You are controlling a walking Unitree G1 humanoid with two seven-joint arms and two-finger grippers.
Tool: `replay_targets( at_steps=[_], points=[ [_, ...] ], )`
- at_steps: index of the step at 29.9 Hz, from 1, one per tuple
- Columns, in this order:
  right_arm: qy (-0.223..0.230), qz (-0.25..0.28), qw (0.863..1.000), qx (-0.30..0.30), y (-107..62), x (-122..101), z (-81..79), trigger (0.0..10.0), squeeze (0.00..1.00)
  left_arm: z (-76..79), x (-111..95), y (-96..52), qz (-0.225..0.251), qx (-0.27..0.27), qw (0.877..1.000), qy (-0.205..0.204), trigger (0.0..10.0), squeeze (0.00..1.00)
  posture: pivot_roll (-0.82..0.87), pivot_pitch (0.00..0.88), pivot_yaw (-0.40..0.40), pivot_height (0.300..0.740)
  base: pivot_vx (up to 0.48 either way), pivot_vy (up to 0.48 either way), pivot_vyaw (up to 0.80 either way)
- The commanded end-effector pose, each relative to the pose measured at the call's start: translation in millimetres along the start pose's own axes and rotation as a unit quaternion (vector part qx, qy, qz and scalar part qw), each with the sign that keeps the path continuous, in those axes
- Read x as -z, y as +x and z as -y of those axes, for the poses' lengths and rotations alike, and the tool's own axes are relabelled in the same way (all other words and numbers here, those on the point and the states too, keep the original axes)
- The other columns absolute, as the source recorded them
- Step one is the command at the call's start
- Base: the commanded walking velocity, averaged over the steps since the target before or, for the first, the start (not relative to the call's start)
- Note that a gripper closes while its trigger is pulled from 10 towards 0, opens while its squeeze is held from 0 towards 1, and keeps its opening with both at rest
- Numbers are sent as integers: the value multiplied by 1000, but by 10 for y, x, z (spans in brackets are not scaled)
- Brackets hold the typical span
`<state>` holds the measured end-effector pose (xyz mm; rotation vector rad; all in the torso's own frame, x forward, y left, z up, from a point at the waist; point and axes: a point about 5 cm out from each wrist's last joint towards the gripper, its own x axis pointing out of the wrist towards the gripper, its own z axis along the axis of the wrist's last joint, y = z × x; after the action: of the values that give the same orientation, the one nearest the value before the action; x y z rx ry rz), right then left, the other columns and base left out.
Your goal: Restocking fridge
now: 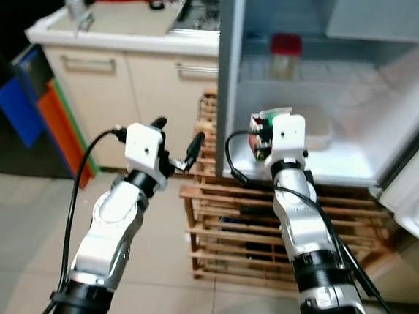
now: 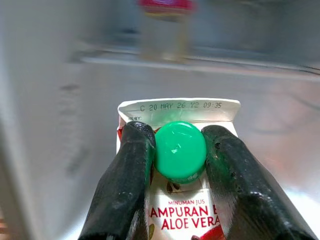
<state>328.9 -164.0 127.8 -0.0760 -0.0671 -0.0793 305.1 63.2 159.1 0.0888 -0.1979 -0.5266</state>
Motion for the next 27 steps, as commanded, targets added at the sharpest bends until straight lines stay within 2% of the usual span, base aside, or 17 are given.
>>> replay_targets(
  at_steps=[1,3,13,16,27],
  points=[
    [-2,0,1000,4,23,-14,25,0,0,30,-16,23,4,9,1000,-2,10000,0,48,0,-54,740,0,0,-800],
    [-9,9,1000,7,22,-30,35,0,0,33,-15,25,3,9,1000,-1,10000,0,47,0,-56,740,0,0,-800],
    [-9,7,1000,-5,23,-47,3,0,0,38,-20,27,5,5,1000,-3,10000,0,45,0,-59,740,0,0,0],
    [-11,-4,1000,-5,20,-17,-11,0,0,37,-16,24,4,4,1000,-4,10000,0,44,0,-58,740,0,0,488],
    [-12,1,1000,-7,11,-23,-35,0,0,30,-16,16,3,3,1000,-6,10000,0,47,0,-59,698,0,0,401]
  ],
)
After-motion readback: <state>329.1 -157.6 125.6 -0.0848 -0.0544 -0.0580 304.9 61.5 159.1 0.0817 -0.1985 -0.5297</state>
